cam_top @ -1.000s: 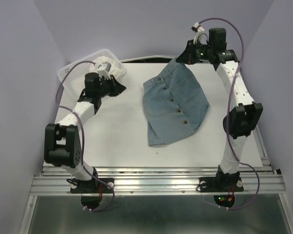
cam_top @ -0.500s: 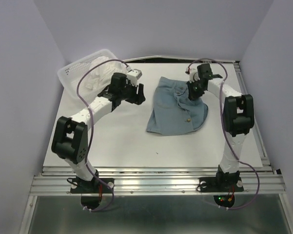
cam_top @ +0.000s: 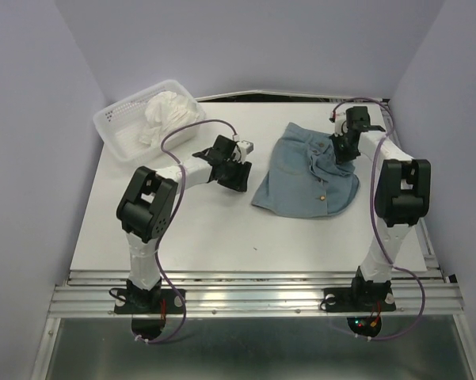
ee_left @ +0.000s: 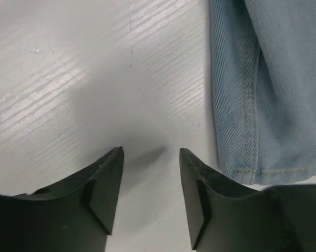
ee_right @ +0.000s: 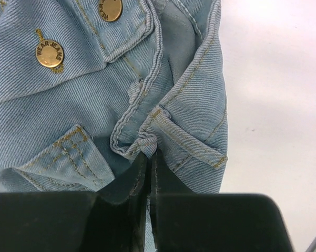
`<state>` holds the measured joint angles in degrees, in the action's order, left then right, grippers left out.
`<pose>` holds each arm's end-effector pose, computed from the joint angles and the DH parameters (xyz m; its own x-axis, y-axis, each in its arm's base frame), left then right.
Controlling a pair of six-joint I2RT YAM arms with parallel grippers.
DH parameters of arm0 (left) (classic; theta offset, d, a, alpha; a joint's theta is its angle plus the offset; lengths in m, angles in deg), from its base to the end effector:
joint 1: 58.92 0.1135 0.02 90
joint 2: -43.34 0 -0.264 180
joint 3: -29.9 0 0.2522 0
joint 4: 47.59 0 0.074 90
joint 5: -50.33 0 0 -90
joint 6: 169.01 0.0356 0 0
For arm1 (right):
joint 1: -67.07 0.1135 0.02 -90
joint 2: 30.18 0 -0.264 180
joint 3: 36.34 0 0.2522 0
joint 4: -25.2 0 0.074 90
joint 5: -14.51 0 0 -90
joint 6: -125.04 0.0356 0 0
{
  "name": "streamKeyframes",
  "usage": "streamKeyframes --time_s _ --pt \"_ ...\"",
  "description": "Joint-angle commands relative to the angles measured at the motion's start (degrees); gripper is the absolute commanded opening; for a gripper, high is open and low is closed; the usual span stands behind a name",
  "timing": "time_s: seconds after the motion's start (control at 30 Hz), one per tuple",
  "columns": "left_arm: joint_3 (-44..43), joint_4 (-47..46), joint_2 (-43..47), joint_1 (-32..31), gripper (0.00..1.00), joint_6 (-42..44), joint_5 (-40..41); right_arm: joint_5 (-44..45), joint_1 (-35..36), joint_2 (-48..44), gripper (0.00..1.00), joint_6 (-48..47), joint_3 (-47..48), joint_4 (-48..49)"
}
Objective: Fold and stack the skirts
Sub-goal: Flatten the skirt out
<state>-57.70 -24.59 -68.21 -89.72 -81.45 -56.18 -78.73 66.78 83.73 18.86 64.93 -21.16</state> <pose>0.3567 -0.2244 0.1776 -0.6551 0.3430 -0.6732 0.6302 0.7395 -0.2365 0.4295 -0.0002 0.2058 -0.8165 -0.2741 -0.5081 -0.2620 0.9602 -0.0970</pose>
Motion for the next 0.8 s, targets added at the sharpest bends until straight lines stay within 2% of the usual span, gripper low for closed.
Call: streamKeyframes --time_s 0.0,0.13,0.23,0.27,0.37,0.43,0.57,0.77 --pt "-0.3 -0.4 3.4 -3.0 0.62 1.7 -2.4 -0.4 0.1 1.5 0.01 -0.3 0.8 -0.9" --pt "-2.3 -2.5 2.7 -3.0 0.65 0.8 -2.8 -2.0 0.1 2.5 0.01 -1.1 2.0 -2.4" --pt "-8.3 -5.4 -0.2 0.6 0.62 -1.6 -4.5 -2.2 0.1 2.8 0.01 -2.1 1.6 -3.3" --pt "-12.6 -7.4 -2.5 1.5 0.63 -2.4 -8.6 -3.0 0.1 2.7 0.01 -2.7 0.7 -3.4" --pt "-24.1 -7.8 -7.3 2.2 0.68 -2.9 -10.5 -4.5 0.1 2.8 0.01 -2.7 0.2 -3.3" --pt "-33.9 -7.3 -13.3 2.2 0.71 -5.3 -13.2 -5.9 0.1 3.2 0.01 -2.4 0.6 -3.4" --pt "-47.7 -3.7 -26.3 2.1 0.72 -10.3 -16.3 -8.5 0.1 4.2 0.01 -2.1 3.2 -4.9" --pt "-51.8 -6.5 -32.3 1.5 0.72 -13.9 -16.6 -12.1 0.1 3.4 0.01 -1.8 6.5 -6.1"
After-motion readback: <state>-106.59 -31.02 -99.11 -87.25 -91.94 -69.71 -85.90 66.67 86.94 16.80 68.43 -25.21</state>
